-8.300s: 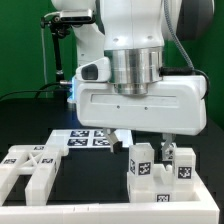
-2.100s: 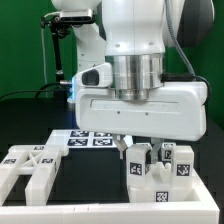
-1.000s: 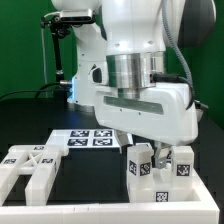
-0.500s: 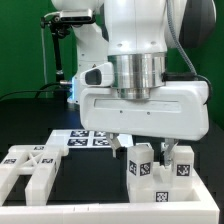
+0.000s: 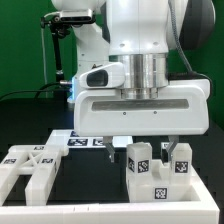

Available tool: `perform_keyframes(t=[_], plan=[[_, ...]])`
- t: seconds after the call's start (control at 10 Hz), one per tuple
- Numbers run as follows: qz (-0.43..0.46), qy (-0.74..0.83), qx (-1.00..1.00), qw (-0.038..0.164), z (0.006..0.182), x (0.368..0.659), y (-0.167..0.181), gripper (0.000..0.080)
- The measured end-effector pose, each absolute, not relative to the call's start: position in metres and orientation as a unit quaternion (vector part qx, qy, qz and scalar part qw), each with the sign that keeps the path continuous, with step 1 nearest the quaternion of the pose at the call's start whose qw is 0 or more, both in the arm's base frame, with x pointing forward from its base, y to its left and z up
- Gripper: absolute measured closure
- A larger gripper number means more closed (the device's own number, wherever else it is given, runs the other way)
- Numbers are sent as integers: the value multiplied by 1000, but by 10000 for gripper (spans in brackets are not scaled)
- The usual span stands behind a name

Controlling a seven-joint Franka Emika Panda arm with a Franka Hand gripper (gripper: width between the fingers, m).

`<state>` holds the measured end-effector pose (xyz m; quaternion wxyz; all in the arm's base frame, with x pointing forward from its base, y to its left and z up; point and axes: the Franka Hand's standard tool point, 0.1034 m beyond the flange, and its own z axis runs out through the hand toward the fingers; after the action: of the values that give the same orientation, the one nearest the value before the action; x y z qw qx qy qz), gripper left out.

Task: Assemble chair

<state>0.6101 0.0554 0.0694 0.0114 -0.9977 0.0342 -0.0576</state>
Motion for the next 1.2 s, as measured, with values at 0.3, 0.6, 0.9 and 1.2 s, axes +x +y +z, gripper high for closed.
perform_keyframes(t=[0.3, 0.6, 0.9, 1.2], plan=[[-59, -63, -996, -1, 74, 612, 45, 151], [-58, -85, -995, -2, 73, 608, 44, 151], [-56, -76, -995, 6, 77, 601, 57, 151], [-57, -72, -996, 5, 77, 602, 54, 349]])
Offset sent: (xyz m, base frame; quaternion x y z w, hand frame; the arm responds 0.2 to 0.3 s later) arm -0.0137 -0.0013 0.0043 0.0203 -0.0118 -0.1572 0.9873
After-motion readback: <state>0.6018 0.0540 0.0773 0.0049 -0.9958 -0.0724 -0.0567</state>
